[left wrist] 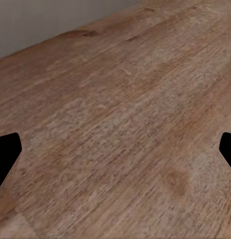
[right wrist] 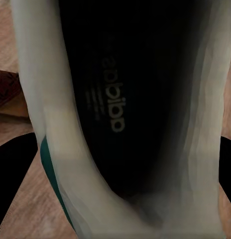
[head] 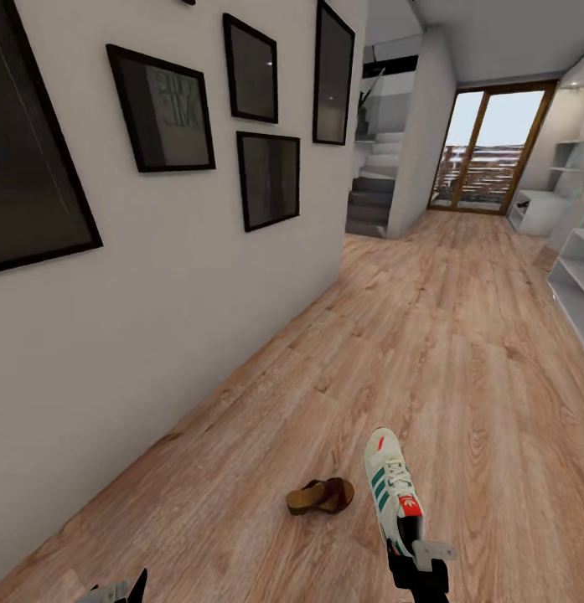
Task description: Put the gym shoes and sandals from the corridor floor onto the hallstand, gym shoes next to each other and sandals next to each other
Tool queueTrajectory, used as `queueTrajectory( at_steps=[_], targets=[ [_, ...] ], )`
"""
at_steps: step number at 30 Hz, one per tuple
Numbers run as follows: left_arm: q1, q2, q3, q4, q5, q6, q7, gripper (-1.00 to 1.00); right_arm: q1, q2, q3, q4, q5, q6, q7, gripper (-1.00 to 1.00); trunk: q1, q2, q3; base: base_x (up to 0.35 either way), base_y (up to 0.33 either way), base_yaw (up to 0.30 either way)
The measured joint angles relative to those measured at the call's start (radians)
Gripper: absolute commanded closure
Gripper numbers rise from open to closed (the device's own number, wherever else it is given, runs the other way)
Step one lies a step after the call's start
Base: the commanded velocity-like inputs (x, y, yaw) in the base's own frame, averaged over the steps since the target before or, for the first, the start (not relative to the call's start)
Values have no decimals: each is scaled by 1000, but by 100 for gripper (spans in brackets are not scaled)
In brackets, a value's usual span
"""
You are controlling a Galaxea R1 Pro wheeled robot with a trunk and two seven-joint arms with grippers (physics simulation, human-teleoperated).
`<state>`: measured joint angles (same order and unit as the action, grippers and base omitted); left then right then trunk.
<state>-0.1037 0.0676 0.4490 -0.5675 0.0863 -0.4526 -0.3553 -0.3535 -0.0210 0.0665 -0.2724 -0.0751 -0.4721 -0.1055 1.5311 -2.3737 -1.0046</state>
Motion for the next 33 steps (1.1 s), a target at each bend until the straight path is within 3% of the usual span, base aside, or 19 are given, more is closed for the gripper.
queueTrajectory(
  at_steps=[16,33],
  targets=[
    [0,0,0,0,0,0,0,-100,0,0,0,0,0,0,0,100,0,0,0,-8,291,-300],
    [0,0,1,1,0,0,0,-100,0,0,0,0,0,0,-1,100,0,0,0,-4,23,-300]
  ],
)
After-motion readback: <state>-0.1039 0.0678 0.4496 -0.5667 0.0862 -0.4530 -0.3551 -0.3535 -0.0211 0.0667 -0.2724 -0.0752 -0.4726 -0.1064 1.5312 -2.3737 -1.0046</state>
